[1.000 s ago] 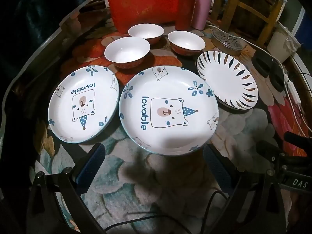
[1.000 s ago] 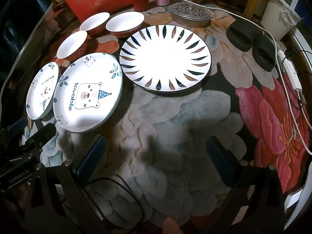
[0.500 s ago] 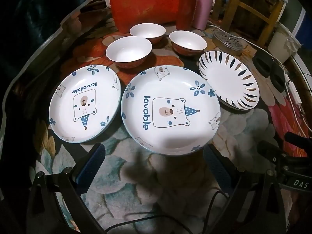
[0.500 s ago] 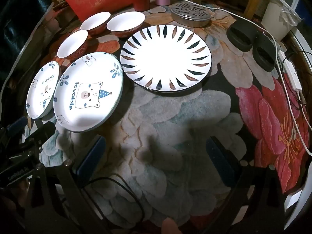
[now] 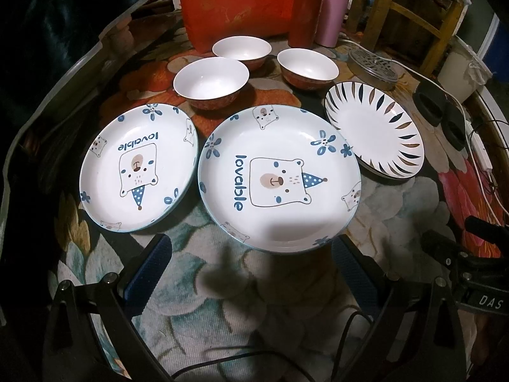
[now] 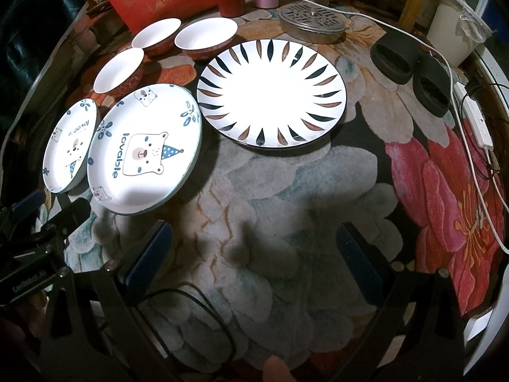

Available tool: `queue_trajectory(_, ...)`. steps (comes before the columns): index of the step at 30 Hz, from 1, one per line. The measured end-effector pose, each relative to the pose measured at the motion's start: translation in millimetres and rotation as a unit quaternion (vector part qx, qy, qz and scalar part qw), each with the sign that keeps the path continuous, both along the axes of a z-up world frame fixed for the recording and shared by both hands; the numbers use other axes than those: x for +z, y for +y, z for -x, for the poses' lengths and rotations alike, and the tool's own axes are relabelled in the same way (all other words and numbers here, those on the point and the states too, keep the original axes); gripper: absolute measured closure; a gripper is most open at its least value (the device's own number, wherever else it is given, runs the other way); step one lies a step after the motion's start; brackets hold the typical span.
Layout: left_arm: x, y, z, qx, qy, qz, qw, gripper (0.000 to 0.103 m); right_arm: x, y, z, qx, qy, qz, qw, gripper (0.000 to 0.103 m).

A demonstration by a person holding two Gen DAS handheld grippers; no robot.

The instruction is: Organize plates and bowls

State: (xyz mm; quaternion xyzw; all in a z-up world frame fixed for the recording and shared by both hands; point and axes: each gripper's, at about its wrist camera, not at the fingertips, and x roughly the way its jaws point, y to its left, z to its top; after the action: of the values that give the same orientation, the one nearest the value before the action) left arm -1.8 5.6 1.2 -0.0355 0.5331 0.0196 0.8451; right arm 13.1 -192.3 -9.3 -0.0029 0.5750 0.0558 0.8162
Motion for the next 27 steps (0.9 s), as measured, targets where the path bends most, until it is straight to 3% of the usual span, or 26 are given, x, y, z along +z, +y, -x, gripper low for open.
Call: queue_trajectory(27,-12.7,4.8,1.8,0.004,0.006,0.001,1.0,0.002,-3.0,2.0,0.7,0.0,0.002,-0.001,1.0,0.0)
